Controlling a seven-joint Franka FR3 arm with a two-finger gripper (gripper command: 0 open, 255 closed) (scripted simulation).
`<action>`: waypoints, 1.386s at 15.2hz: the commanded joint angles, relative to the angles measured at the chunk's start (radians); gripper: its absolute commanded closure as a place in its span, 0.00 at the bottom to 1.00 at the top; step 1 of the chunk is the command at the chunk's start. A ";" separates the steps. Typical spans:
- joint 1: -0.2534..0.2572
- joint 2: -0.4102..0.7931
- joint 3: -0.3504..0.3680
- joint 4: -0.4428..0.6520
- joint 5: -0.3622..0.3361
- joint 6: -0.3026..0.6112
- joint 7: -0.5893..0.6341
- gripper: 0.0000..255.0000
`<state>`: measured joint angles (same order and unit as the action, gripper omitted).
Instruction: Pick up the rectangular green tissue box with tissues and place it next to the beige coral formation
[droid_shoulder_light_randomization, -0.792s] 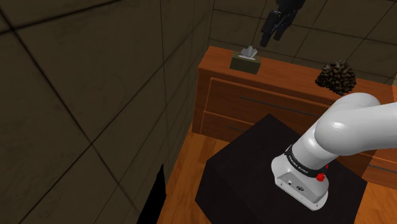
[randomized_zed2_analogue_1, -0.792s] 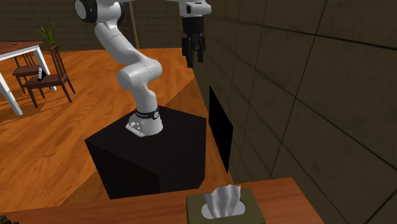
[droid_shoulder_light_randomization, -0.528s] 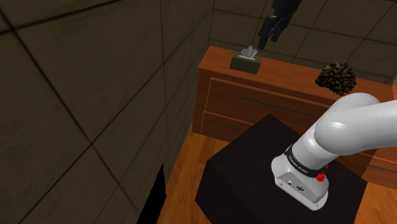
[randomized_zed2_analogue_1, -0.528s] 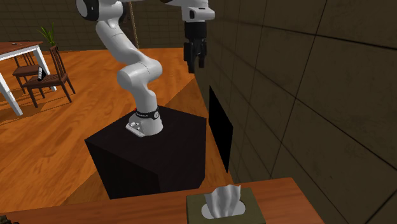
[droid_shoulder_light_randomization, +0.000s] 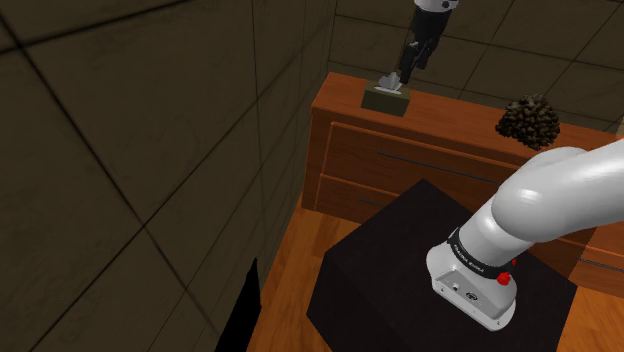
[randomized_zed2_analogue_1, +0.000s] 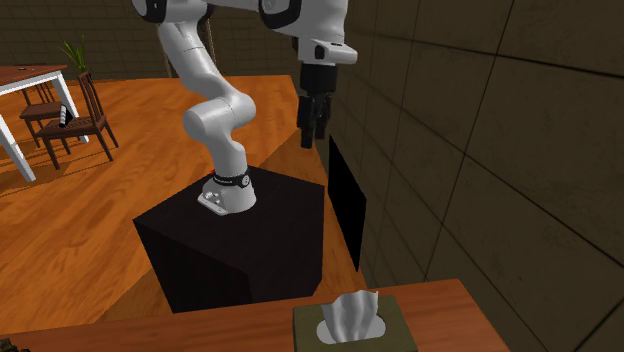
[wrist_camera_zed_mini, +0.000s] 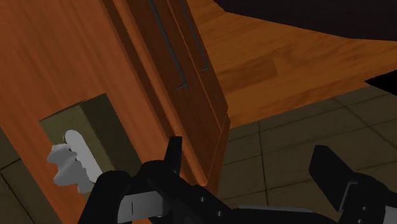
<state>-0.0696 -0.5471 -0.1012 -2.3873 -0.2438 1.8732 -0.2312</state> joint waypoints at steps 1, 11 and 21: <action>-0.014 0.074 -0.019 0.021 -0.042 0.050 -0.029 0.00; -0.073 0.412 -0.076 0.185 -0.222 0.219 -0.112 0.00; -0.121 0.767 -0.124 0.465 -0.364 0.315 -0.179 0.00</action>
<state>-0.1861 0.1797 -0.2208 -1.9559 -0.5941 2.1795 -0.4052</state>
